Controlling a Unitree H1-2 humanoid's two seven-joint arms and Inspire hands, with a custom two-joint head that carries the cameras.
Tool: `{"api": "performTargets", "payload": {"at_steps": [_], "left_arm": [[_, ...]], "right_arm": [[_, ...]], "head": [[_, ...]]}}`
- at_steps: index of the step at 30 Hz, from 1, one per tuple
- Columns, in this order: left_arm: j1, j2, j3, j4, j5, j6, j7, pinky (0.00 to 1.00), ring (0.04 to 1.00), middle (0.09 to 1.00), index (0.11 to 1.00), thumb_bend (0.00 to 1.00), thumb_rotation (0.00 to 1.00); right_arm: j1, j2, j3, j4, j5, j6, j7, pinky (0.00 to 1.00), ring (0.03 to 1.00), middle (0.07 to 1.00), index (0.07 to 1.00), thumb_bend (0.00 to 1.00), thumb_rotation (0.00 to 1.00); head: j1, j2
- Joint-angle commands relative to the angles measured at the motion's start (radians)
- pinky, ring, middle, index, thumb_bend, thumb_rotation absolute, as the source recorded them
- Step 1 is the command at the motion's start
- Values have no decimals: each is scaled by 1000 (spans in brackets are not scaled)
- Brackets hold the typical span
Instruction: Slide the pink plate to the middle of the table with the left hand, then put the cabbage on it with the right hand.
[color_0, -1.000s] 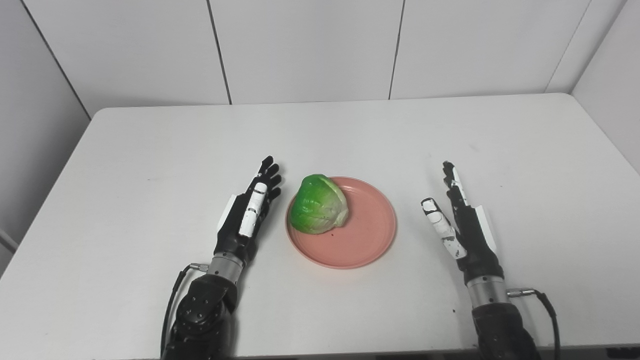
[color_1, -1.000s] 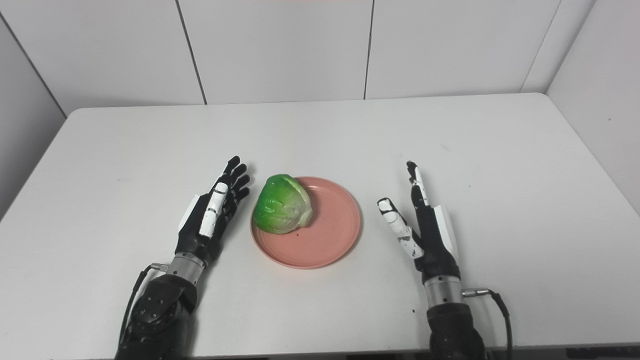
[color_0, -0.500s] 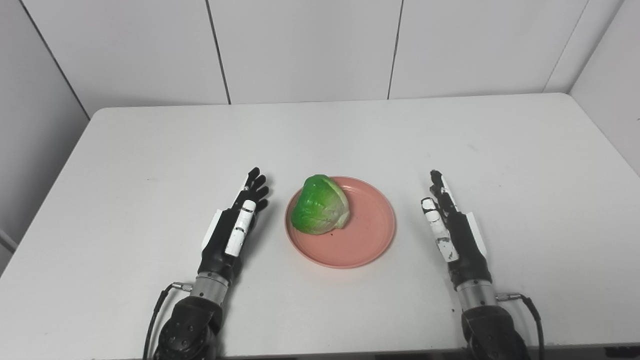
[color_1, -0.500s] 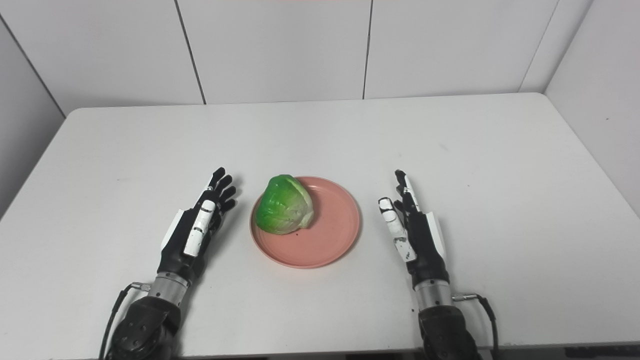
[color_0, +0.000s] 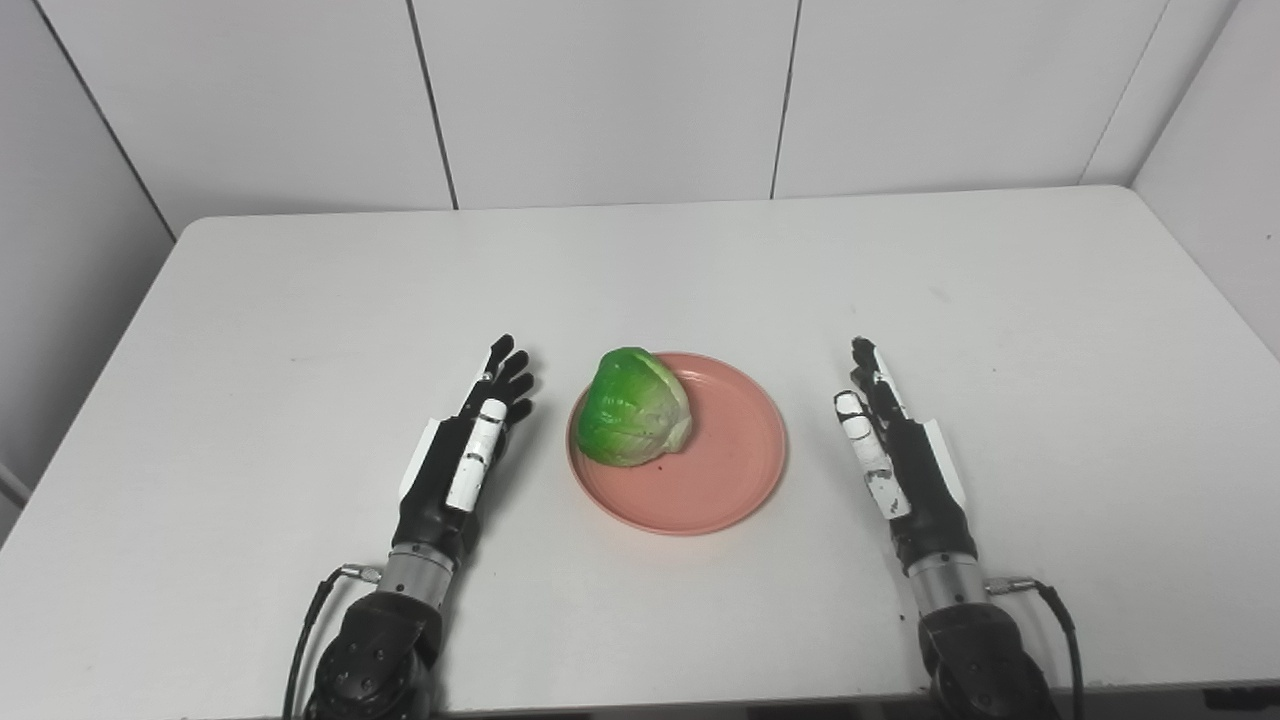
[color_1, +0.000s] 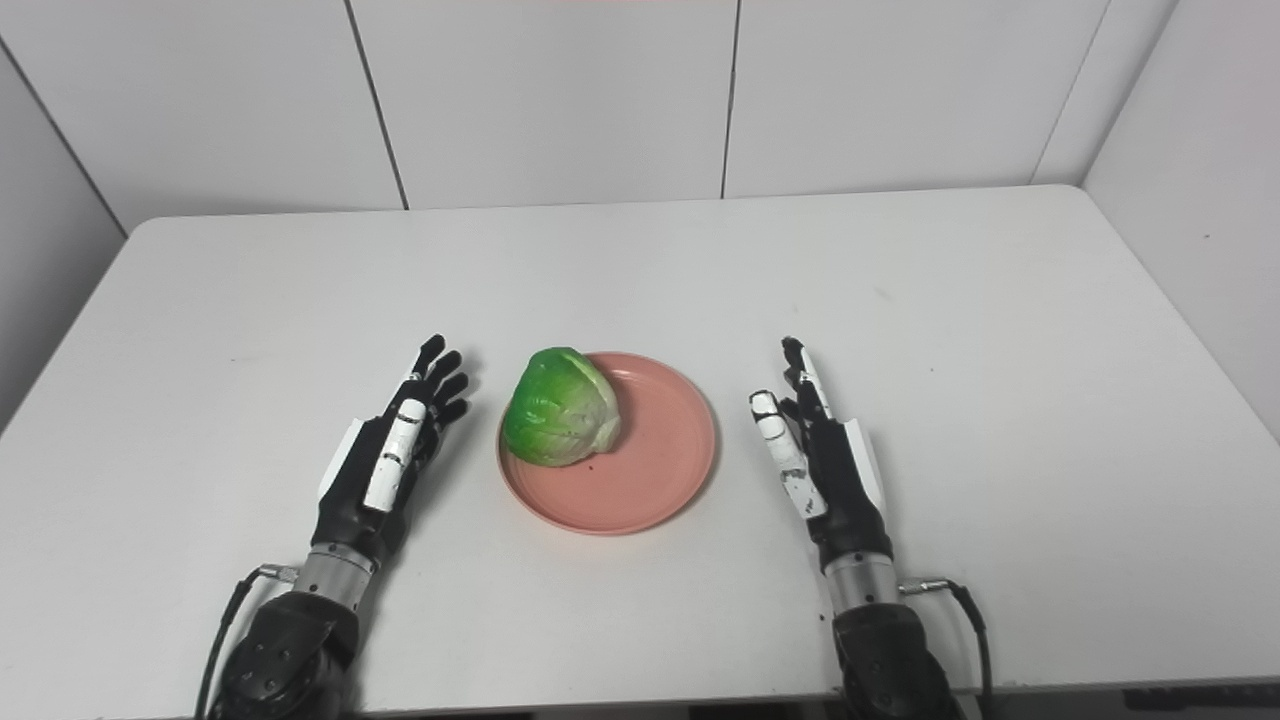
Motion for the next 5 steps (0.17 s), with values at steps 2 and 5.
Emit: {"api": "performTargets", "payload": {"at_steps": [2, 5], "left_arm": [[20, -1, -2, 47, 6, -6, 13, 946, 957, 980, 974, 473, 994], [19, -1, -3, 48, 10, -7, 14, 944, 956, 980, 977, 472, 1000]], "right_arm": [[-15, -7, 0, 1, -11, -33, -4, 916, 973, 983, 971, 347, 1000], [-13, -9, 1, 1, -18, -37, -6, 917, 972, 981, 970, 353, 1000]], "head": [[3, -1], [6, -2]]}}
